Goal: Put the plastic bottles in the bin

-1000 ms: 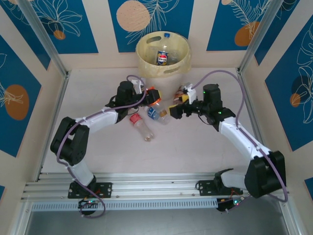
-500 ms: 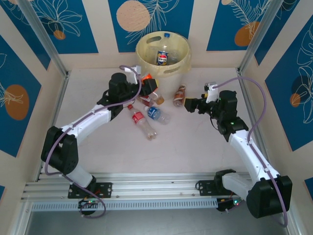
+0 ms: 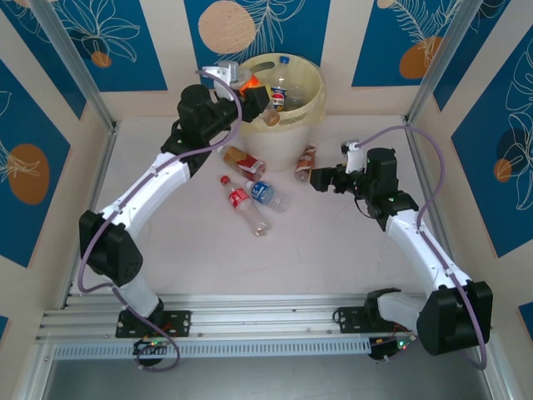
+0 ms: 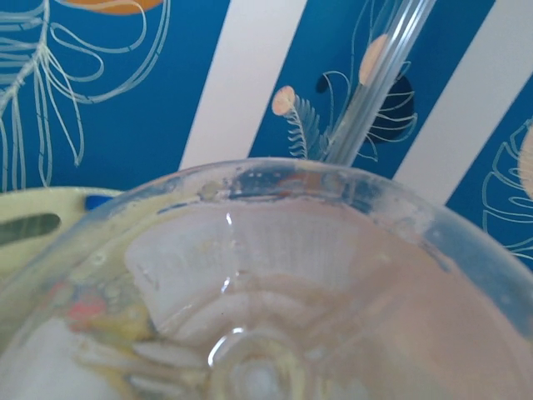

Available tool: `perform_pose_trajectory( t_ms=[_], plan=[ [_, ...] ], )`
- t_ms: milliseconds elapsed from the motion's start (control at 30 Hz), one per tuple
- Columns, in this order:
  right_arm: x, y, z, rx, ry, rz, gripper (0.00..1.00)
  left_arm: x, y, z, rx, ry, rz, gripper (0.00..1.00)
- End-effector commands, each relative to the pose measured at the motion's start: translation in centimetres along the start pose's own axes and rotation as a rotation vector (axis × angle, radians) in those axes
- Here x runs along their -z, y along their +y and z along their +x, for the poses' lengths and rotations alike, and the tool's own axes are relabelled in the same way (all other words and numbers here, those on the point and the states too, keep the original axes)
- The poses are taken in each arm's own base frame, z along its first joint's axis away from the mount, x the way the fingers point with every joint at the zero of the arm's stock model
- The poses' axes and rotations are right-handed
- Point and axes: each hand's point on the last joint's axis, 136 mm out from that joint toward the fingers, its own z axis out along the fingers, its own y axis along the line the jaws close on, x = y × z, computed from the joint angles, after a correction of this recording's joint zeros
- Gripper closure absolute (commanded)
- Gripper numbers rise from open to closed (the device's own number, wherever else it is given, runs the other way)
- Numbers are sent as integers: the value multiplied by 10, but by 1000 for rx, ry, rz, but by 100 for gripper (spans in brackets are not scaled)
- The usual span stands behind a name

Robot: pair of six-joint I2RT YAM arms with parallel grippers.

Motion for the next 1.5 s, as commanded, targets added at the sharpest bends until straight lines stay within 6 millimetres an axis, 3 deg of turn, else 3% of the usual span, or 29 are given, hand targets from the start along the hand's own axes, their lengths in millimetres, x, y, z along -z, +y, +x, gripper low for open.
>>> perform_pose_trajectory(
  t_ms=[0,133,267,533,733,967,1000,1033,1100,1167,1467],
  plan=[
    [-1,3,-1,-2,31,-27,1,-8,20,-17,-90,-45,-98,100],
    [-7,5,0,-12,43,-50,1,-19,29,-37,-164,-109,-156,100],
    [-9,5,-1,-13,36,-55,1,-30,50,-47,-234,-176,-256,100],
    [-6,1,1,-11,32,-22,1,-68,86,-26,-277,-79,-335,100],
    [-9,-4,7,-29,76,-2,1,-86,117,-8,-286,-37,-414,100],
    [-15,-12,11,-26,89,22,1,-111,136,-19,-315,-94,-440,100],
    [-16,-13,11,-26,91,27,1,-114,137,-19,-324,-96,-444,97],
    [-18,-14,12,-28,95,30,1,-116,141,-14,-327,-85,-451,81],
    [-19,-17,13,-28,97,39,1,-117,148,-6,-311,-70,-452,33],
    [-19,-18,13,-25,97,42,1,-115,152,-3,-259,-46,-439,3],
    [-20,-20,12,-26,86,44,1,-79,116,-42,-124,34,-308,0]
  ],
)
